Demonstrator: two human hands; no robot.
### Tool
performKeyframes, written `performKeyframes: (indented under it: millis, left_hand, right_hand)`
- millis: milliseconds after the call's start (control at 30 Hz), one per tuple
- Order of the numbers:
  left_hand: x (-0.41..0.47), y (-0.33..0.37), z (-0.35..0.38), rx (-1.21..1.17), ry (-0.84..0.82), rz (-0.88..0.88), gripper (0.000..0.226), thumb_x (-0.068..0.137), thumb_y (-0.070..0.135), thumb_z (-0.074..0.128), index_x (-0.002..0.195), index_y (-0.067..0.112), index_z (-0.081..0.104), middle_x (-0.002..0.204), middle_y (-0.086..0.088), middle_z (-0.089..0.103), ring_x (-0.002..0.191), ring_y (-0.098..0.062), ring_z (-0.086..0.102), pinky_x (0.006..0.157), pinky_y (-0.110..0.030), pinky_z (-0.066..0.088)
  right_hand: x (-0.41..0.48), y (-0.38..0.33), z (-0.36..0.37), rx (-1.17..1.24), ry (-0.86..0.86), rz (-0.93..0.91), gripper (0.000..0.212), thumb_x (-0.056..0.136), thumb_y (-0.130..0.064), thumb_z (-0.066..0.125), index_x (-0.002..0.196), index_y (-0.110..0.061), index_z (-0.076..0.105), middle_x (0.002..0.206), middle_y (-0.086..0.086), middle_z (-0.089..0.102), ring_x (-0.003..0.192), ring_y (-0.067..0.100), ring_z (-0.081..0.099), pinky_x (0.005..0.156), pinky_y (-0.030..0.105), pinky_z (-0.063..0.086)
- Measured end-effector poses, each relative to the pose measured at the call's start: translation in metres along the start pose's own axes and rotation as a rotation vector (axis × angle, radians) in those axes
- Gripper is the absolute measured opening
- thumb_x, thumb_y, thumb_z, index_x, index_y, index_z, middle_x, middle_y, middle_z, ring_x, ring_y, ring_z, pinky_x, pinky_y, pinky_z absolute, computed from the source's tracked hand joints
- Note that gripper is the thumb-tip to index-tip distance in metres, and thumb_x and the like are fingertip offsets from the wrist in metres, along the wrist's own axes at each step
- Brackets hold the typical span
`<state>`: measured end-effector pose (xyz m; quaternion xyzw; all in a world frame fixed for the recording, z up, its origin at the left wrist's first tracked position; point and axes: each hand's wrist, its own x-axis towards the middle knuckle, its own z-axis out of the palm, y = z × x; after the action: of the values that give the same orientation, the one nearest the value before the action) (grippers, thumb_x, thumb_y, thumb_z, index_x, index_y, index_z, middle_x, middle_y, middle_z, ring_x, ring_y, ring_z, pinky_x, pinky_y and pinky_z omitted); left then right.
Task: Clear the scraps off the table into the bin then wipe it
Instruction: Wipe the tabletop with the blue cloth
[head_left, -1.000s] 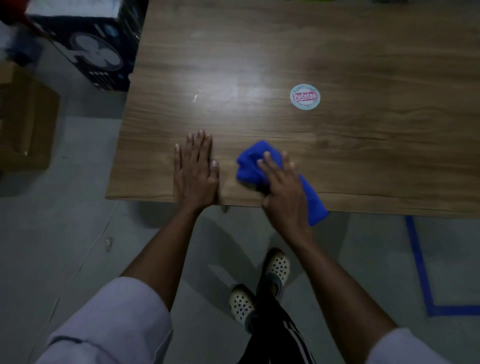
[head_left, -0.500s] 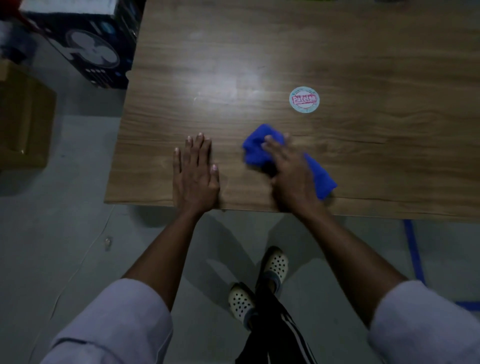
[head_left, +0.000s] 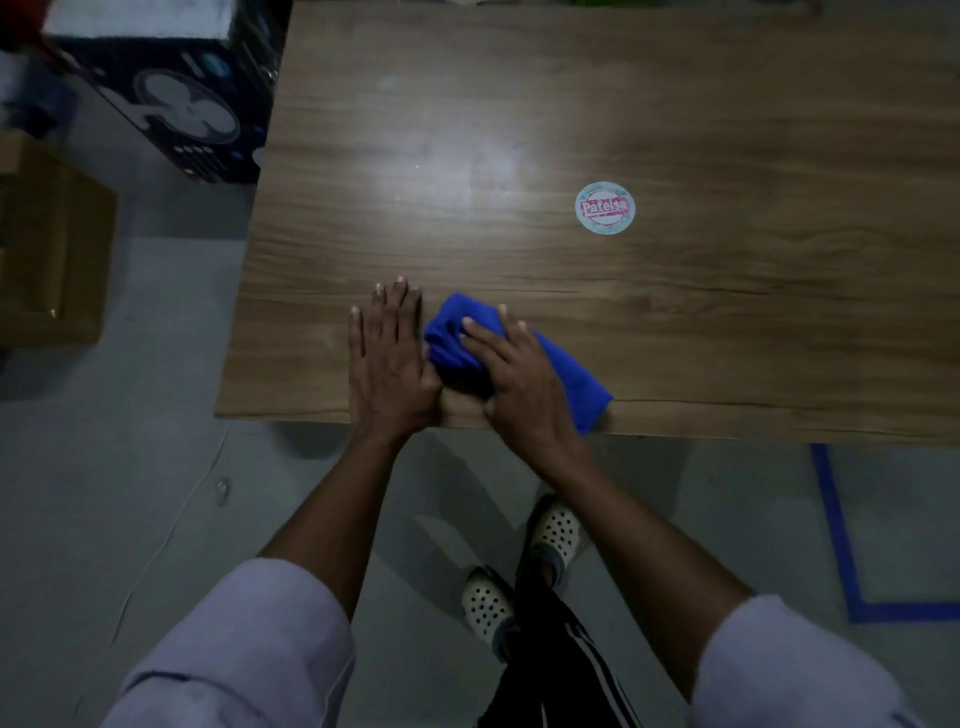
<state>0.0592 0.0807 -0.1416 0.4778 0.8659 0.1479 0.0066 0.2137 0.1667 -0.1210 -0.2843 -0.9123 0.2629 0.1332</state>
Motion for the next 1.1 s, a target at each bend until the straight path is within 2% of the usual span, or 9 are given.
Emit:
performKeyframes:
  millis: [133,300,367,467,600,700,833,1000,1100]
  left_hand:
    - [0.000,0.001,0.002,0.031,-0.008,-0.016,0.068,0.095,0.034,0.036,0.160,0.016,0.028,0.169,-0.005,0.021,0.157,-0.024,0.013,0.127,-0.050,0.008]
    - [0.001,0.002,0.004,0.035,-0.011,-0.028,0.067,0.095,0.035,0.034,0.160,0.017,0.031,0.169,-0.005,0.022,0.157,-0.025,0.015,0.126,-0.051,0.009]
    - [0.001,-0.001,0.003,0.028,-0.024,-0.026,0.068,0.094,0.035,0.034,0.157,0.010,0.034,0.168,-0.006,0.025,0.156,-0.025,0.018,0.126,-0.052,0.011]
    - [0.001,-0.002,0.000,0.037,-0.061,-0.007,0.069,0.095,0.036,0.032,0.160,0.014,0.028,0.169,-0.005,0.020,0.157,-0.024,0.013,0.127,-0.051,0.008]
    - [0.002,0.010,0.000,0.114,-0.068,0.065,0.069,0.095,0.031,0.035,0.161,0.016,0.025,0.170,-0.004,0.017,0.158,-0.022,0.009,0.127,-0.051,0.007]
    - [0.020,0.025,0.006,0.118,-0.103,0.213,0.073,0.090,0.030,0.036,0.159,0.009,0.029,0.169,-0.007,0.022,0.157,-0.024,0.013,0.127,-0.051,0.010]
    - [0.049,0.053,0.018,0.063,-0.151,0.217,0.071,0.093,0.035,0.026,0.160,0.010,0.028,0.169,-0.007,0.021,0.158,-0.024,0.011,0.128,-0.046,0.007]
    - [0.069,0.030,0.014,0.123,-0.139,0.250,0.066,0.098,0.047,0.025,0.162,0.031,0.023,0.170,0.004,0.015,0.158,-0.023,0.005,0.127,-0.050,0.004]
    - [0.075,0.003,0.011,0.095,-0.079,0.147,0.056,0.103,0.042,0.028,0.159,0.041,0.028,0.170,0.003,0.017,0.158,-0.025,0.008,0.127,-0.049,0.005]
  right_hand:
    - [0.015,0.041,-0.028,-0.074,0.023,0.148,0.081,0.063,0.009,0.059,0.142,-0.009,0.055,0.153,0.005,0.048,0.149,0.039,0.028,0.123,0.050,0.022]
    - [0.082,0.005,-0.006,-0.049,0.000,0.231,0.073,0.084,0.000,0.063,0.152,-0.012,0.042,0.161,-0.001,0.035,0.154,0.034,0.013,0.124,0.039,0.004]
    - [0.066,-0.017,0.009,-0.061,-0.032,0.116,0.064,0.084,-0.002,0.058,0.147,-0.008,0.049,0.157,0.004,0.043,0.152,0.037,0.022,0.123,0.040,0.008]
    - [0.021,0.004,-0.002,-0.082,0.007,0.013,0.076,0.065,0.003,0.060,0.140,-0.008,0.058,0.149,0.006,0.053,0.146,0.040,0.034,0.120,0.047,0.021]
    - [-0.013,0.050,-0.030,-0.164,0.121,0.163,0.080,0.067,0.007,0.056,0.145,-0.012,0.052,0.156,0.000,0.045,0.150,0.034,0.027,0.122,0.049,0.025]
    - [-0.009,0.041,-0.022,-0.191,0.194,0.250,0.074,0.073,0.002,0.044,0.146,-0.011,0.050,0.158,0.001,0.042,0.152,0.032,0.024,0.125,0.045,0.018]
    - [-0.008,0.042,-0.016,-0.180,0.213,0.266,0.074,0.074,-0.006,0.033,0.146,-0.010,0.051,0.158,0.002,0.042,0.152,0.032,0.026,0.126,0.043,0.016]
    - [-0.004,0.046,-0.021,-0.206,0.202,0.270,0.074,0.074,-0.010,0.031,0.146,-0.011,0.050,0.159,0.000,0.041,0.152,0.032,0.025,0.124,0.048,0.021]
    - [0.015,0.046,-0.025,-0.231,0.168,0.355,0.080,0.073,-0.021,0.026,0.151,-0.012,0.042,0.163,0.000,0.033,0.153,0.034,0.019,0.125,0.048,0.017]
